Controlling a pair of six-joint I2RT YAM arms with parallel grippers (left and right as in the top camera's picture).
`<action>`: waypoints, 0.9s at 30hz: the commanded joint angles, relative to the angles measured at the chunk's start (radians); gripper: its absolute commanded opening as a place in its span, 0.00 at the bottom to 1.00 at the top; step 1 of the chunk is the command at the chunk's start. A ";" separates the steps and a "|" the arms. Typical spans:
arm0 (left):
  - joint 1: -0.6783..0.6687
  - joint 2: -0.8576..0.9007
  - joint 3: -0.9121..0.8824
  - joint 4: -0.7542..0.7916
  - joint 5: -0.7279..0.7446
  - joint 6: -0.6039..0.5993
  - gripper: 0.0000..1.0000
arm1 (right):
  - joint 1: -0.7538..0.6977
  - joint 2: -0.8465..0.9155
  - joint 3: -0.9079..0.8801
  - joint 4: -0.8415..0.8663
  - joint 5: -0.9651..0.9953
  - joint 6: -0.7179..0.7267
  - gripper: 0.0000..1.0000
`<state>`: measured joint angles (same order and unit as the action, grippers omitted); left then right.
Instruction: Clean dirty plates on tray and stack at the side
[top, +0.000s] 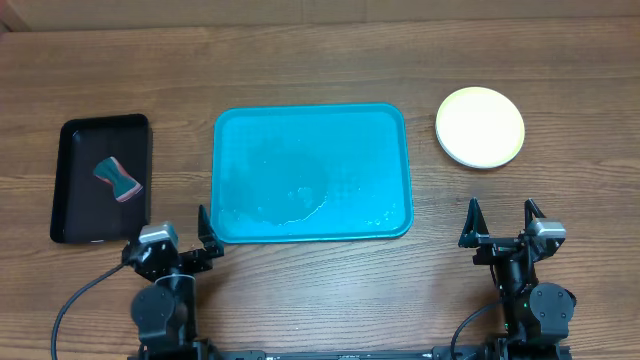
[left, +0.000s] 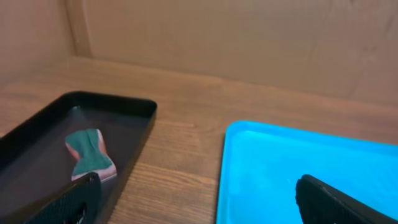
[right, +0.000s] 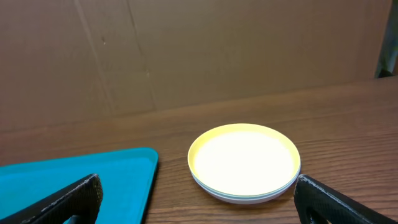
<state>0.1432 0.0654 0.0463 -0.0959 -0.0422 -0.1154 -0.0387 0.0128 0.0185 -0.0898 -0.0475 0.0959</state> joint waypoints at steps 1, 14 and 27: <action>0.008 -0.047 -0.043 0.038 -0.011 -0.059 1.00 | -0.002 -0.010 -0.010 0.008 0.005 -0.007 1.00; -0.085 -0.062 -0.042 0.021 -0.009 -0.019 1.00 | -0.002 -0.010 -0.010 0.008 0.005 -0.007 1.00; -0.114 -0.062 -0.041 0.017 0.013 0.138 1.00 | -0.002 -0.010 -0.010 0.008 0.005 -0.007 1.00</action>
<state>0.0330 0.0158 0.0109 -0.0807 -0.0376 -0.0410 -0.0387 0.0128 0.0185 -0.0898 -0.0475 0.0959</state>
